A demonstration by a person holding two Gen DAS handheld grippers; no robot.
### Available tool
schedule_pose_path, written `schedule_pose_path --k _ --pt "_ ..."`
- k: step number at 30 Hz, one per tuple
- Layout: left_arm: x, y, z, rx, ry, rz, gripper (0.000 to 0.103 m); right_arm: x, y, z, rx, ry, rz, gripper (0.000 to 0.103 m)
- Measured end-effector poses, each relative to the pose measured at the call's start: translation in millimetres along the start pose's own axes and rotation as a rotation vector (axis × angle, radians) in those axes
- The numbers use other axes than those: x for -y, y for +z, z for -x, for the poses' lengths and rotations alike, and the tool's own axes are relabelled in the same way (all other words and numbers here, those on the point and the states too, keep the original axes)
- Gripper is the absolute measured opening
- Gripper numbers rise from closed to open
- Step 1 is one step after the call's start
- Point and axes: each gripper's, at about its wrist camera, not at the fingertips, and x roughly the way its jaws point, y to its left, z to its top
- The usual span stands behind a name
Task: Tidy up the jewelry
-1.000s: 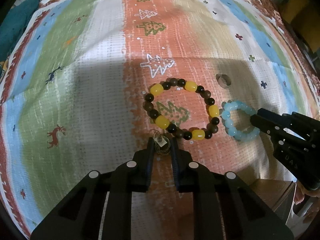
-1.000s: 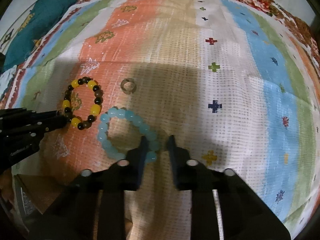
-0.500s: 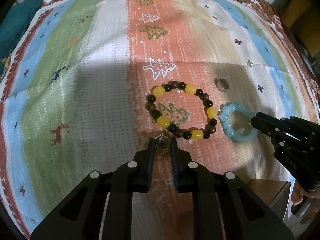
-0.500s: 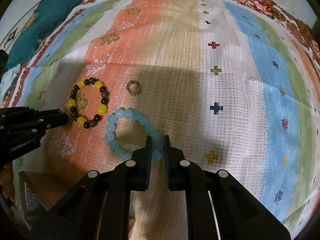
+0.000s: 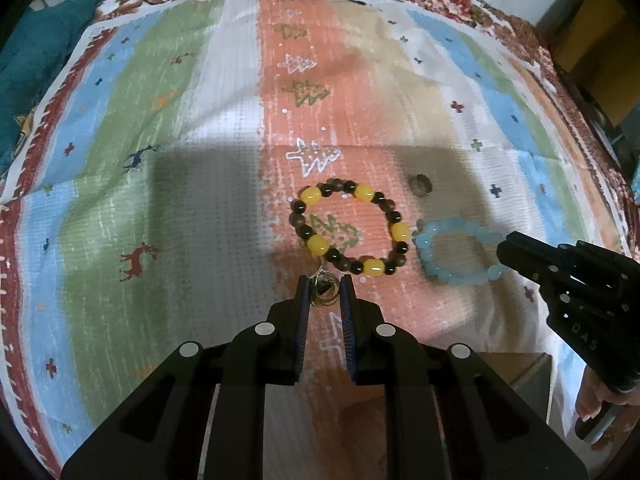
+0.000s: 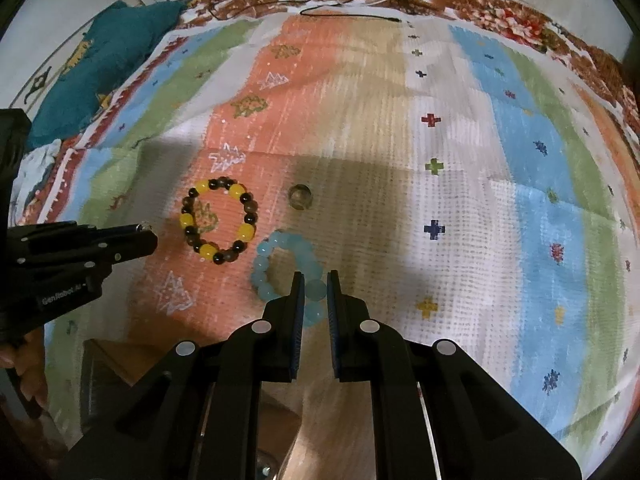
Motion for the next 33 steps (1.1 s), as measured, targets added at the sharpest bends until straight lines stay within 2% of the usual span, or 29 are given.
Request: schedule_pose_path --k 14,33 --pt "21.9 -12.9 33.0 0.062 -0.029 -0.033 0.015 -16.4 -3.5 35.9 0.082 -0.025 0.041 0.012" --pt "35.2 -32.4 69.9 0.138 -0.064 -0.040 0.015 -23.3 -17.6 84.5 0.172 0.049 0.011 0.012"
